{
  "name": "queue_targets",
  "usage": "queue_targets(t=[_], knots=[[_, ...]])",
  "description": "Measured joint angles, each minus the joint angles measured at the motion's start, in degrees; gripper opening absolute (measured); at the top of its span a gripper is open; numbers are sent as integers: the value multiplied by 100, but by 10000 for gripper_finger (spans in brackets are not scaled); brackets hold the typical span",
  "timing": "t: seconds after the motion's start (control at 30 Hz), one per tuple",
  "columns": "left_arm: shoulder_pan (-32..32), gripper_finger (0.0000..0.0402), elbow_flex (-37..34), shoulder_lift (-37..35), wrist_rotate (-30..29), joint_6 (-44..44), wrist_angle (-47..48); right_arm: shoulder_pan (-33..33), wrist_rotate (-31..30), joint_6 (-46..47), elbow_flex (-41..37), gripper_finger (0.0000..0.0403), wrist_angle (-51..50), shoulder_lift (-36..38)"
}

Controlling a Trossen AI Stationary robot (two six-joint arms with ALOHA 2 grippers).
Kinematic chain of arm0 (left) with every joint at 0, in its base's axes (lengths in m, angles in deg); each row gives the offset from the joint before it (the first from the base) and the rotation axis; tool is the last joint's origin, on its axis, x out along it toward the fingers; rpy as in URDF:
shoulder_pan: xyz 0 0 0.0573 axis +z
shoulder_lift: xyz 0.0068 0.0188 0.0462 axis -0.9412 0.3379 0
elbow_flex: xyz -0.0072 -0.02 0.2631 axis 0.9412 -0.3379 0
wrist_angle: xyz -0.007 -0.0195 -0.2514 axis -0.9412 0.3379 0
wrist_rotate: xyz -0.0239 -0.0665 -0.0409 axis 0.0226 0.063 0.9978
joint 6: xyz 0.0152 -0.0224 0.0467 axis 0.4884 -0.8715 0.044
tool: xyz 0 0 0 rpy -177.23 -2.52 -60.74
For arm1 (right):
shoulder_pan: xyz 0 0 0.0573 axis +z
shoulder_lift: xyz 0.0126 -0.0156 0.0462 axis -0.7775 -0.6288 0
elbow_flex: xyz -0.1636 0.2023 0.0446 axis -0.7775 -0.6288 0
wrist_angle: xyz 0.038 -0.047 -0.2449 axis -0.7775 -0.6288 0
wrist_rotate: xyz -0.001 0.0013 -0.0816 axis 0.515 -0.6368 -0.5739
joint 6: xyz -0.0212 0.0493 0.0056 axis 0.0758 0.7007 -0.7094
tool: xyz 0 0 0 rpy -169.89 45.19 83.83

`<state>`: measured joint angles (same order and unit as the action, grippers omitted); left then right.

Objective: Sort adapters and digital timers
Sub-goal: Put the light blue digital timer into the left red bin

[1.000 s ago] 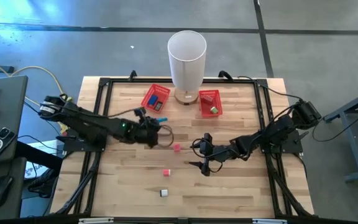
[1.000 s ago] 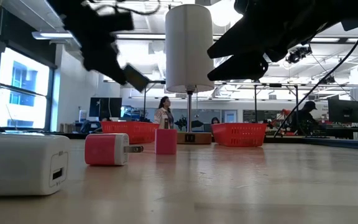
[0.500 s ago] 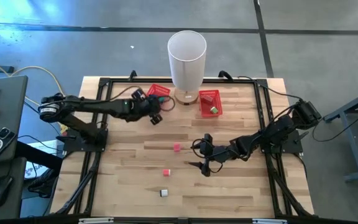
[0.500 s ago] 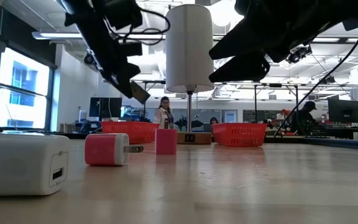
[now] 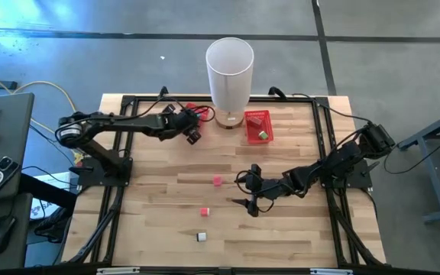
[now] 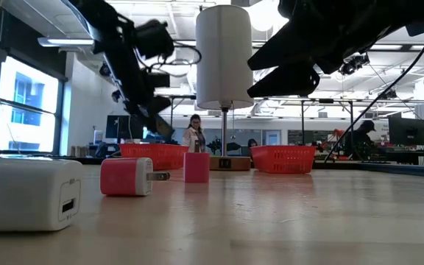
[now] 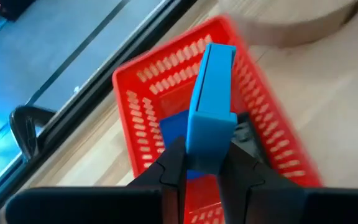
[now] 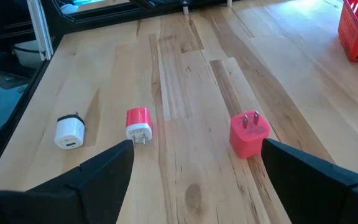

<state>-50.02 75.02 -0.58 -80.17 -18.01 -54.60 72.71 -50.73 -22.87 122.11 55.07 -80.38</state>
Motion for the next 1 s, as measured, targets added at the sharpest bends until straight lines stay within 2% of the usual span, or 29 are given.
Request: queue_targets(t=[0.47, 0.7, 1.0], knots=[[261, 49, -4, 601, -75, -89, -356, 6, 18, -43, 0, 340, -39, 0], [442, 102, 0, 837, 5, -142, -535, 6, 18, -44, 0, 340, -113, 0], [398, 113, 0, 847, 0, 32, -587, 6, 22, -46, 0, 340, -141, 0]])
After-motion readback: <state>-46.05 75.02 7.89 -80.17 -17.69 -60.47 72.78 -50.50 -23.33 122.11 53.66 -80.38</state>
